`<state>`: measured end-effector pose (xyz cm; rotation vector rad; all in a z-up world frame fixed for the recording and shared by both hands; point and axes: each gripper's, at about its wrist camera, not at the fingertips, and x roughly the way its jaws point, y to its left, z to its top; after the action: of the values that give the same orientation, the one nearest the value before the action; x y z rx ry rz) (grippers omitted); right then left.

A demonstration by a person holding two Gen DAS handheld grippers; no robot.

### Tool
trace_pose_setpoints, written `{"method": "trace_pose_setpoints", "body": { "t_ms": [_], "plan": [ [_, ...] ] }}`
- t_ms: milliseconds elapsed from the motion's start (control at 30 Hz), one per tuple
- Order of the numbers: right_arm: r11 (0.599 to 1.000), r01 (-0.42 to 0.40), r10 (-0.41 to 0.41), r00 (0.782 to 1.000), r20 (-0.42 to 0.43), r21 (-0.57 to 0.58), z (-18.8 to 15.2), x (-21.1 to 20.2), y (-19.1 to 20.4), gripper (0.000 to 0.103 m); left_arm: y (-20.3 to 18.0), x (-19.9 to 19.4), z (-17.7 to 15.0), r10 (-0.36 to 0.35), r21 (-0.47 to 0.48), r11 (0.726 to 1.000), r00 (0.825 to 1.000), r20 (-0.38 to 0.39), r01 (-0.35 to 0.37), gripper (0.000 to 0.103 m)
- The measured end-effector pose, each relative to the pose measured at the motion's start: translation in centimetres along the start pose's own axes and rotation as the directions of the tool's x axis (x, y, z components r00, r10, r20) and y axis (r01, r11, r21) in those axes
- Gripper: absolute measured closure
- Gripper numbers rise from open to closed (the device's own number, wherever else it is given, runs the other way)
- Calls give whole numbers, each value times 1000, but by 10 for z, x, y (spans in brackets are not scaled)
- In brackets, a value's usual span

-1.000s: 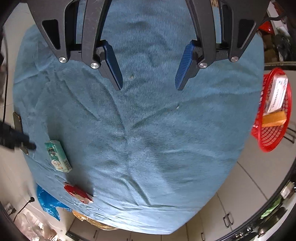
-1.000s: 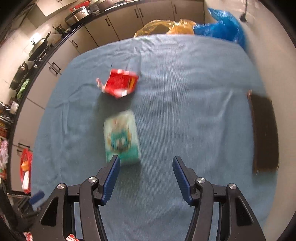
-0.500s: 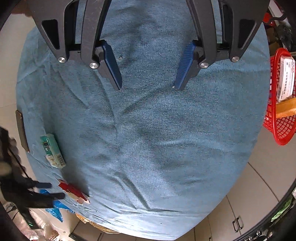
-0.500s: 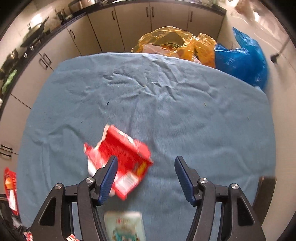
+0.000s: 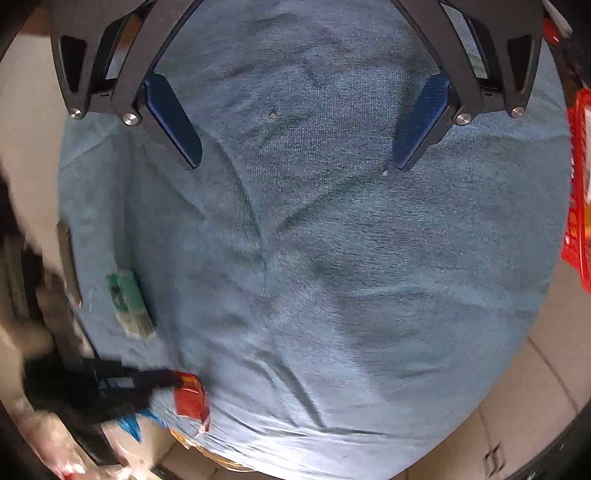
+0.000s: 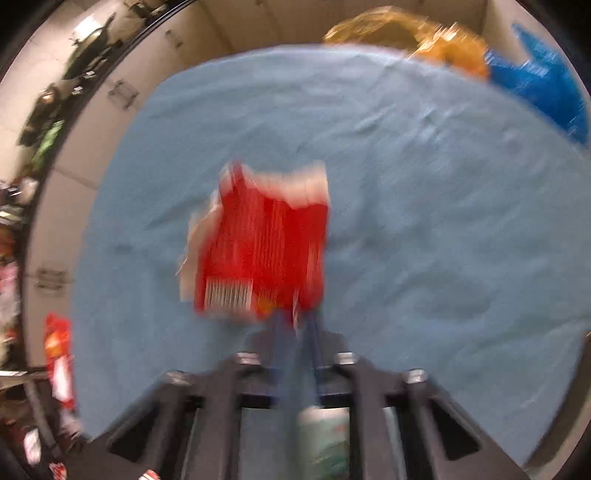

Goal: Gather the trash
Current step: 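Grasp the red snack packet with the left tool while the right approaches the tissue pack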

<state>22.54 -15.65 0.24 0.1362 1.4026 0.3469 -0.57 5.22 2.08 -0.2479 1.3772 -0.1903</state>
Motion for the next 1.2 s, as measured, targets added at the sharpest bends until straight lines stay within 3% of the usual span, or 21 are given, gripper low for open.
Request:
{"method": "trace_pose_setpoints", "body": {
  "t_ms": [67,233,367,400,467,667,900,1067,1200],
  "plan": [
    [998,-63,62,997,-46,-19,-20,8,15,101,7,-5,3,-3,-34,999,1000,-1,3,11],
    [988,-116,109,992,-67,-107,-61,0,38,98,15,-32,7,15,-61,998,998,57,-12,11],
    [995,-85,88,995,41,-59,-76,-35,19,44,5,-45,34,28,-21,999,993,111,-26,11],
    [998,-63,65,995,81,-28,-79,-44,9,38,0,-47,44,23,-8,1000,992,124,-22,11],
    [999,-10,5,990,140,40,-87,-61,-14,37,-9,-46,65,7,12,1000,990,141,-9,11],
    [982,123,-145,977,155,144,-96,-67,-53,34,-45,-30,131,-6,63,998,985,175,-5,11],
    [977,144,-165,978,129,158,-112,-45,-56,34,-71,12,187,8,106,994,989,145,-24,13],
    [971,164,-189,971,144,173,-110,-36,-50,33,-74,40,214,-6,102,995,997,80,-2,35],
    [965,178,-209,965,156,191,-111,-36,-47,28,-74,58,227,-37,72,997,998,49,33,36]
  ]
}}
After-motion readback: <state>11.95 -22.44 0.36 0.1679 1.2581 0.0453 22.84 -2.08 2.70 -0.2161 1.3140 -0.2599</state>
